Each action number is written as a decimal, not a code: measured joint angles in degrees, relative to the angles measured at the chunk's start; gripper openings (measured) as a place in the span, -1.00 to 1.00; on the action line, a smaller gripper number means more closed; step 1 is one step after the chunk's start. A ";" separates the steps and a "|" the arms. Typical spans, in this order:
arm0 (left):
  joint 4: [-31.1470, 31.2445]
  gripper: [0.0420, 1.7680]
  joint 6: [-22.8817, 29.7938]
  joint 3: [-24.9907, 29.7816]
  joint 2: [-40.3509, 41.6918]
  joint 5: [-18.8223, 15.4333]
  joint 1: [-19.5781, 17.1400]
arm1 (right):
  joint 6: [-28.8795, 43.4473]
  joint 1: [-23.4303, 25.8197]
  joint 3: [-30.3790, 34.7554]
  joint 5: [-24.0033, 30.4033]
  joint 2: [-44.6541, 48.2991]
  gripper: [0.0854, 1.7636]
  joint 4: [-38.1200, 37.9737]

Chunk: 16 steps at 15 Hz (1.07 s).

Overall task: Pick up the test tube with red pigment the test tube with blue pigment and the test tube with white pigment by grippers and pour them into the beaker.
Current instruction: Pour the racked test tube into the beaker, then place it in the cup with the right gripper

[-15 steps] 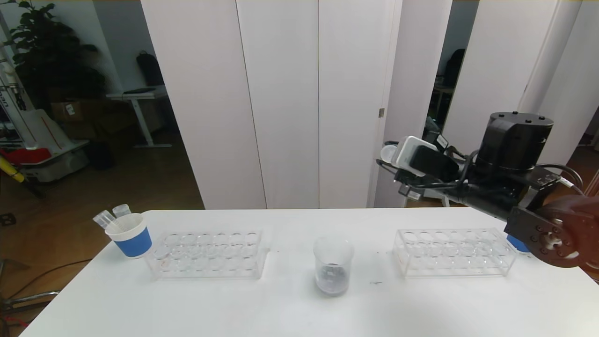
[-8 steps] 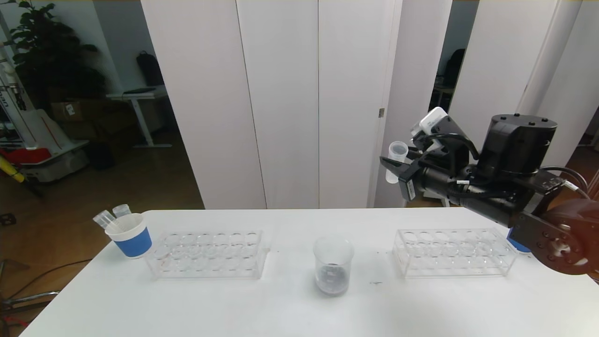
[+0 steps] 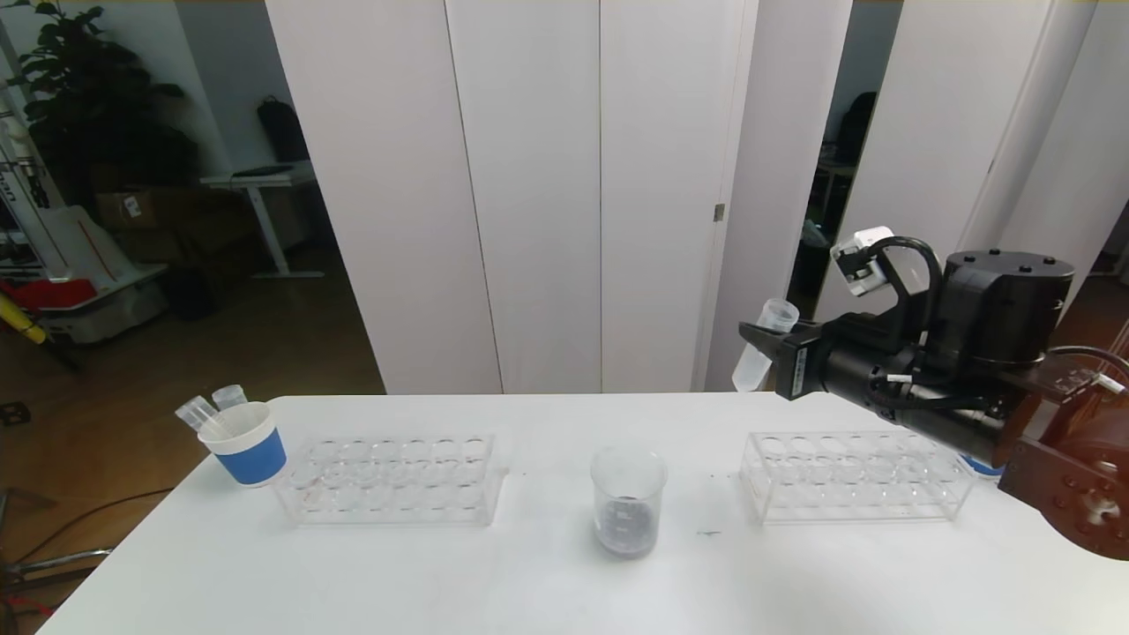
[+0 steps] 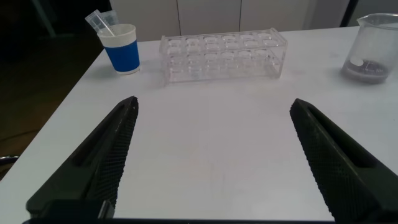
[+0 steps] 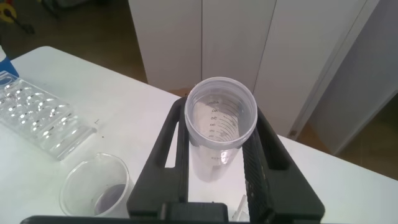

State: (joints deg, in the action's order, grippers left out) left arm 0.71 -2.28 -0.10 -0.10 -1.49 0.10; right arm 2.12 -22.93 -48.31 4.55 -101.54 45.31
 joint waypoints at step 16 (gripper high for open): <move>0.00 0.97 0.00 0.00 0.00 0.00 0.00 | 2.45 28.33 6.45 1.29 13.30 -0.42 1.34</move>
State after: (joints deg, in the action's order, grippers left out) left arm 0.71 -2.28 -0.10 -0.10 -1.49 0.10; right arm 4.57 5.40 -41.86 5.84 -88.24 46.65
